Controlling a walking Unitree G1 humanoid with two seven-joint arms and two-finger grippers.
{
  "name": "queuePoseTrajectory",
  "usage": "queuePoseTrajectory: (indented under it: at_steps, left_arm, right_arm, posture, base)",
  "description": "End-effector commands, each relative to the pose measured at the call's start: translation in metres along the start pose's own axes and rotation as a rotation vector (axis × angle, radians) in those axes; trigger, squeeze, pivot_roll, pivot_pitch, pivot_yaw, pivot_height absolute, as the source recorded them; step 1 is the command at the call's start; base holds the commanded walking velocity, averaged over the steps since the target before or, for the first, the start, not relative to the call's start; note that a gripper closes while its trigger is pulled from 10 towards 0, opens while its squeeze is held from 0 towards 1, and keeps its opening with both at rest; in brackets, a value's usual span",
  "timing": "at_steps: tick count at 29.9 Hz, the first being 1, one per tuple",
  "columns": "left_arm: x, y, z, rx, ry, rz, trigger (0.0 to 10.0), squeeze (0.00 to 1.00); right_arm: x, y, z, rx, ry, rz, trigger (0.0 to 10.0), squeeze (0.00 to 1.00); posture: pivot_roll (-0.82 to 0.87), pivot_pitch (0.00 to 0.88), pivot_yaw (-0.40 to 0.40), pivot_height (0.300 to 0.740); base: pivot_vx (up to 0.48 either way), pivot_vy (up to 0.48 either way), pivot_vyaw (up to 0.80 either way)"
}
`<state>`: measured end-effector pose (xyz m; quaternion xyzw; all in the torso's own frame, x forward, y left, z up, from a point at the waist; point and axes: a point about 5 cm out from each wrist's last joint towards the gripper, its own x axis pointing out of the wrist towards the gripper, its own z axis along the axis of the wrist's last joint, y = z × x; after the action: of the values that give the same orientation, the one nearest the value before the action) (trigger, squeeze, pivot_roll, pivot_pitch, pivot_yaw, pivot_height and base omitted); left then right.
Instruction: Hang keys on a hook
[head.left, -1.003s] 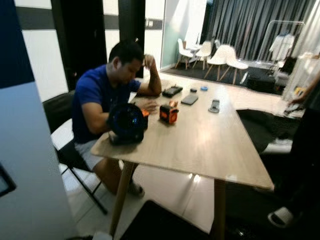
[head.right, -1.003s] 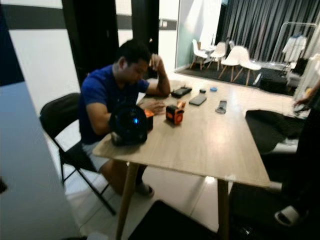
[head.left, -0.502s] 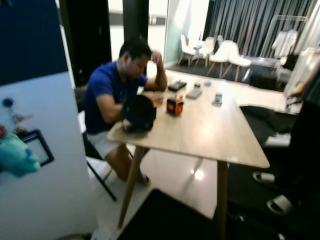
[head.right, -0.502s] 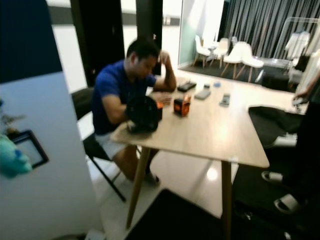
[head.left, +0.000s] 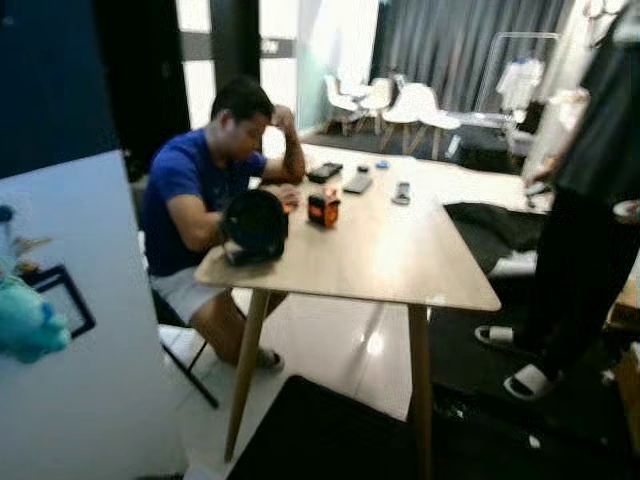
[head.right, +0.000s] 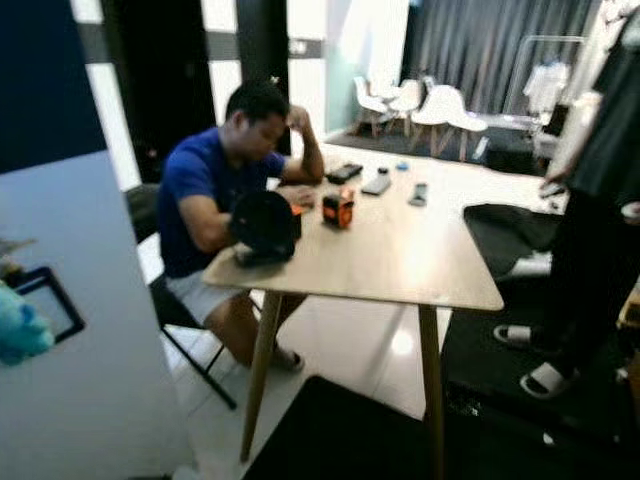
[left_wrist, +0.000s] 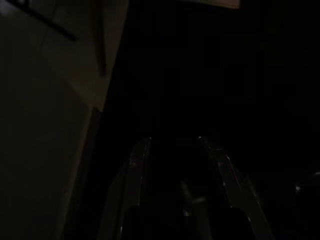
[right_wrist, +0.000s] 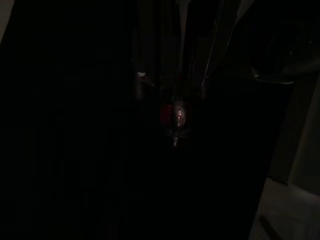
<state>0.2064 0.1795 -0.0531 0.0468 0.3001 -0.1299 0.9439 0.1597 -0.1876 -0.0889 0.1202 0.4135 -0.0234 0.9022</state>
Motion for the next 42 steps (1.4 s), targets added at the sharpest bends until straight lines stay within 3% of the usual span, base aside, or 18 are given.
queuePoseTrajectory:
  at_steps: [1,6,12,42]
  left_arm:
    - [-0.0024,0.0019,-0.0032,-0.007,0.004,0.01,10.0,0.0]
    - [-0.0023,0.0015,-0.0027,-0.008,-0.001,0.012,10.0,0.0]
    - [-0.002,0.0007,-0.0026,-0.009,-0.002,0.014,10.0,0.0]
    - [-0.0009,-0.0006,-0.002,-0.039,-0.002,0.021,10.0,0.0]
  right_arm:
    - [0.0005,-0.0005,0.0023,-0.009,-0.009,-0.005,10.0,0.0]
    - [0.0005,0.0023,0.0019,-0.066,-0.007,0.022,10.0,0.0]
    - [0.0003,0.0024,0.0011,-0.073,-0.003,0.025,10.0,0.0]
    - [0.0005,0.0038,0.0004,-0.12,0.01,0.04,10.0,0.0]
  posture:
    - [0.1,0.015,-0.015,0.74]
    - [0.1,0.018,-0.016,0.74]
    - [0.1,0.017,-0.017,0.74]
    - [0.1,0.018,-0.019,0.74]
  base:
    - [0.0,0.0,0.0]
    - [0.0,0.0,0.0]
    - [0.0,0.0,0.29]
    - [0.0,0.0,0.76]
